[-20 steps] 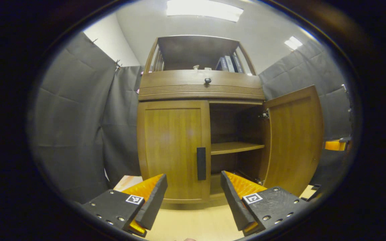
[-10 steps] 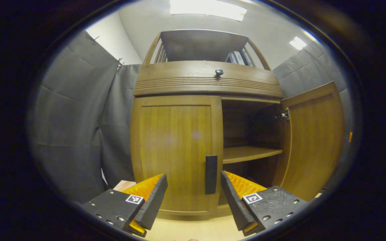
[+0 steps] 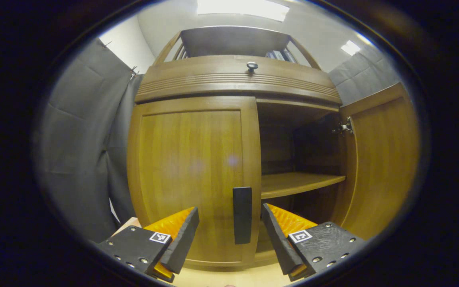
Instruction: Open the right door of the double-door shoe cabinet with the right hand, and open the left door with the left hand.
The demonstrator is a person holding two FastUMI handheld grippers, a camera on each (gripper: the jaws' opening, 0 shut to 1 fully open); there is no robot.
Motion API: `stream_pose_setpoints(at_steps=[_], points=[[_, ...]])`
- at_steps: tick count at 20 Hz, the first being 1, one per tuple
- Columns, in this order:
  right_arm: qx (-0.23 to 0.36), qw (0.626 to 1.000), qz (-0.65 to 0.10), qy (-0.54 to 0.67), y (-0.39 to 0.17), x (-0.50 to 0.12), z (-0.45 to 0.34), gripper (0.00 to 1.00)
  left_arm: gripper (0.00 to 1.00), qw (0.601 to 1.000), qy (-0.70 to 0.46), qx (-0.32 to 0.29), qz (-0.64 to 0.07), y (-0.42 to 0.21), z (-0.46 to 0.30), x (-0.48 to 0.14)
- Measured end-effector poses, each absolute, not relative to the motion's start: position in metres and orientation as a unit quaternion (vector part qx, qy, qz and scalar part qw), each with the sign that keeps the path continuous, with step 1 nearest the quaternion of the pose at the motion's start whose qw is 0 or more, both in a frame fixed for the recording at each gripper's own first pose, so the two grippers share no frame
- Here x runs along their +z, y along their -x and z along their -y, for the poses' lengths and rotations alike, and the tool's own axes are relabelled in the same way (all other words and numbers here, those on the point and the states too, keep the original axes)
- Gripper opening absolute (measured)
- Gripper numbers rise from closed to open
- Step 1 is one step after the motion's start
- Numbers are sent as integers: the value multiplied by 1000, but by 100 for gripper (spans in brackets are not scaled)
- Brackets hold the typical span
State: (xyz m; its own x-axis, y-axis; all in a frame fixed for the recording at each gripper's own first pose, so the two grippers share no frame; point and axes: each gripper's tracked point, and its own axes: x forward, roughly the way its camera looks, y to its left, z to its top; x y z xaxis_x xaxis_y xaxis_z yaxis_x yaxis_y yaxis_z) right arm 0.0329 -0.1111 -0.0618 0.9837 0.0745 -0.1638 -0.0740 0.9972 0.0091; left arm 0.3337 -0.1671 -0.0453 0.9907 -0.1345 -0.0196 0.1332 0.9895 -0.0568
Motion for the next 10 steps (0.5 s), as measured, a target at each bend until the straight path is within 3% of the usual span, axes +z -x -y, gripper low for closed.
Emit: stream_pose_setpoints(at_steps=[10], points=[[13,995,-90,-33,-39,-68,131,92,92,995,10,-78,-56,-380,190,-87]])
